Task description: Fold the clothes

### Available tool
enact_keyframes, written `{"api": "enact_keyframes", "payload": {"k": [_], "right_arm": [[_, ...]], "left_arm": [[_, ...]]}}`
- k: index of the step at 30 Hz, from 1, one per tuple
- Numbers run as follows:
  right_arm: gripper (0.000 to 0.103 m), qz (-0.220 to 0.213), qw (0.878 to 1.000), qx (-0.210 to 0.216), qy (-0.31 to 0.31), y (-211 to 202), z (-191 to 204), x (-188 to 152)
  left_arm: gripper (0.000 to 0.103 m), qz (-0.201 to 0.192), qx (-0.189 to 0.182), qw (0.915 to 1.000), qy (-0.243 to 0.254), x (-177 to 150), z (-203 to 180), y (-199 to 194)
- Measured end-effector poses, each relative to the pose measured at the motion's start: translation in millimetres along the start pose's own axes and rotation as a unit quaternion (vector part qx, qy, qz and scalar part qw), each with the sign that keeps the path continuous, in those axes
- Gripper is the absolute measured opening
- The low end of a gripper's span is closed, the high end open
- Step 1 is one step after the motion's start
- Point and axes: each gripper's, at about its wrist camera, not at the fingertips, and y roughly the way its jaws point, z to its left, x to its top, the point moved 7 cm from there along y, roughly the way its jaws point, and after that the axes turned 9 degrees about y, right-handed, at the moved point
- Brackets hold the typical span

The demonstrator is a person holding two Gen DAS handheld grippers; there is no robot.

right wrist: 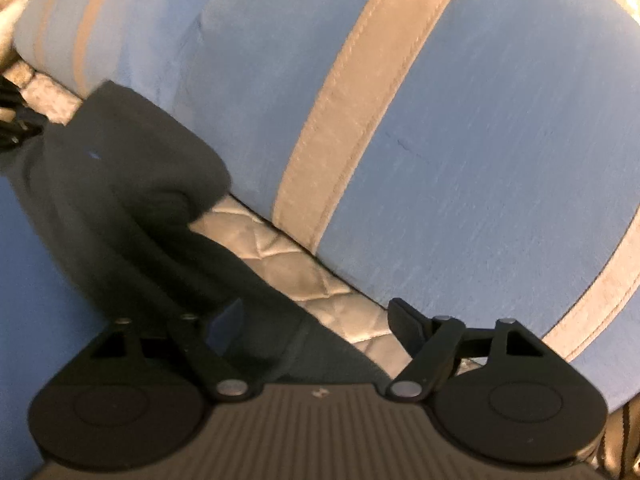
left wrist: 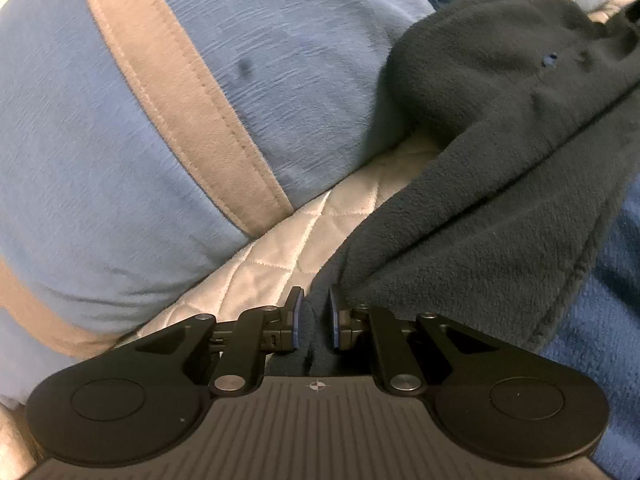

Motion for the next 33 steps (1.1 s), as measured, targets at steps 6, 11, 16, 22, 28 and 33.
{"api": "enact_keyframes", "payload": {"k": [6, 11, 16, 22, 28, 33], "right_arm": [[0.071, 0.031, 0.999, 0.008, -0.014, 27, 5, -7], [0.067, 0.049, 0.997, 0.066, 0.011, 38, 2, -7], [0.026, 0.065, 0.99, 0.116, 0.049, 39, 3, -12], [0.011, 0.02, 0.999, 0.029, 0.012, 26, 8, -9], [0.01, -0.008, 1.0, -0.022, 0.01, 21, 5, -3], [0.01, -0.019, 0.998, -0.053, 0.014, 24, 9, 1]], "left_arm": [[0.014, -0.009, -0.004, 0.9998, -0.015, -2, 3, 7], [0.014, -0.02, -0.01, 0.9994, -0.025, -3, 5, 5], [0.013, -0.02, -0.019, 0.9993, -0.026, 1, 9, 4], [0.012, -0.017, 0.001, 0.9998, 0.014, 14, 10, 10], [0.012, -0.02, 0.027, 0.9991, 0.028, 29, 16, 17], [0.012, -0.015, 0.047, 0.9988, 0.004, 35, 18, 28]]}}
